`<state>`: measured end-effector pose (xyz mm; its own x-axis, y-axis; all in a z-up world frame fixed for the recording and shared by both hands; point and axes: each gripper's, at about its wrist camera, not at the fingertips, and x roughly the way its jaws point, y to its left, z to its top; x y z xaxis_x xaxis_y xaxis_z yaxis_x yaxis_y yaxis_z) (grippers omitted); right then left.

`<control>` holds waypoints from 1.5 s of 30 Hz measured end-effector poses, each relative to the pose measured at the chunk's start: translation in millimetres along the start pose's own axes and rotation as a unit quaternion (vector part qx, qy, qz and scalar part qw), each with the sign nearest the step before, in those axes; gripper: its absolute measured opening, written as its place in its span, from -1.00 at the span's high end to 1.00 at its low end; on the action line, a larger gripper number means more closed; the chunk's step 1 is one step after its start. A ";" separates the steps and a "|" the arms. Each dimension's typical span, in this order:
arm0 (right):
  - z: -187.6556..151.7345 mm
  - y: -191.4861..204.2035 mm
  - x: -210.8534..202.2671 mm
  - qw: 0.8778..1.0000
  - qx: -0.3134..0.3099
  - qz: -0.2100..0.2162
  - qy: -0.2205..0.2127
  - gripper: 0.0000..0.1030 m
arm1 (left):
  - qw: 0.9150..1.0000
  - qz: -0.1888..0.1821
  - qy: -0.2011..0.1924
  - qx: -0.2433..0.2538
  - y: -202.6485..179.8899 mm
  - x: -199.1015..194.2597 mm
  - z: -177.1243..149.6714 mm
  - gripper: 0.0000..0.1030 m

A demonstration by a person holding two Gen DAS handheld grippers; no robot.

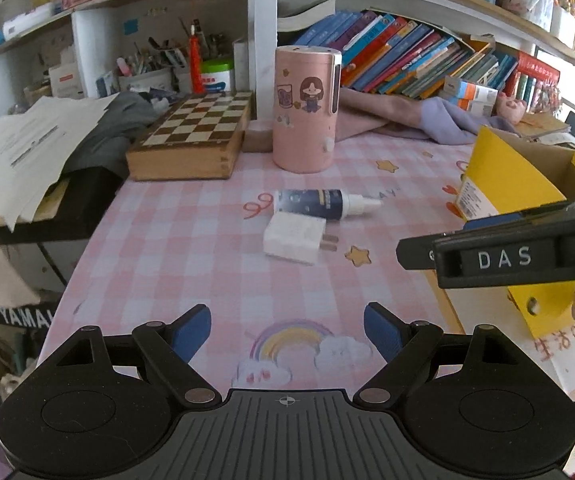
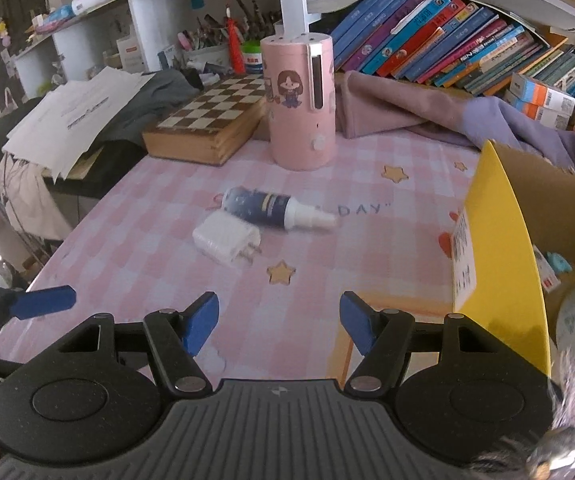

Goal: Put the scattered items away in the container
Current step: 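Move both open tools toward the second plug adapter and spray bottle, then grasp the white plug adapter with left tool while right tool grasps the spray bottle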

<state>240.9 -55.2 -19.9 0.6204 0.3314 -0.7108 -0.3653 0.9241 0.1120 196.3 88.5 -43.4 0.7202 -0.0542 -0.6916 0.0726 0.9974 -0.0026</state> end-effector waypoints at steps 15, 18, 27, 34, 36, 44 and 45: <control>51.4 -20.4 40.7 1.000 0.010 0.011 -0.005 -0.27 | 0.999 0.001 0.000 0.033 -15.3 70.3 34.4 -0.67; 55.4 -23.1 48.2 1.000 0.009 0.012 0.000 -0.27 | 0.999 0.008 0.007 0.039 -14.8 86.6 37.8 -0.67; 63.5 -27.6 63.6 1.000 0.002 0.014 0.013 -0.27 | 0.999 -0.009 0.026 0.046 -14.2 114.6 40.3 -0.63; 67.3 -25.7 73.5 0.999 -0.017 0.018 0.027 -0.28 | 0.999 -0.027 0.031 0.035 -5.3 110.8 34.5 -0.34; 69.3 -22.5 77.7 0.999 -0.028 0.022 0.031 -0.28 | 0.999 -0.024 0.031 0.026 -0.6 103.8 31.6 -0.34; 83.4 0.6 105.0 0.990 -0.119 0.052 0.052 -0.26 | 0.998 -0.006 0.037 -0.042 34.6 63.7 10.2 -0.34; 85.1 4.2 110.6 0.987 -0.138 0.061 0.060 -0.24 | 0.998 -0.004 0.040 -0.052 38.9 59.2 7.1 -0.34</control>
<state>367.0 1.6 -39.0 0.4797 0.3957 -0.7831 -0.6173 0.7865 0.0193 246.7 123.8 -79.3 0.6620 -0.0615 -0.7470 0.0032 0.9969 -0.0792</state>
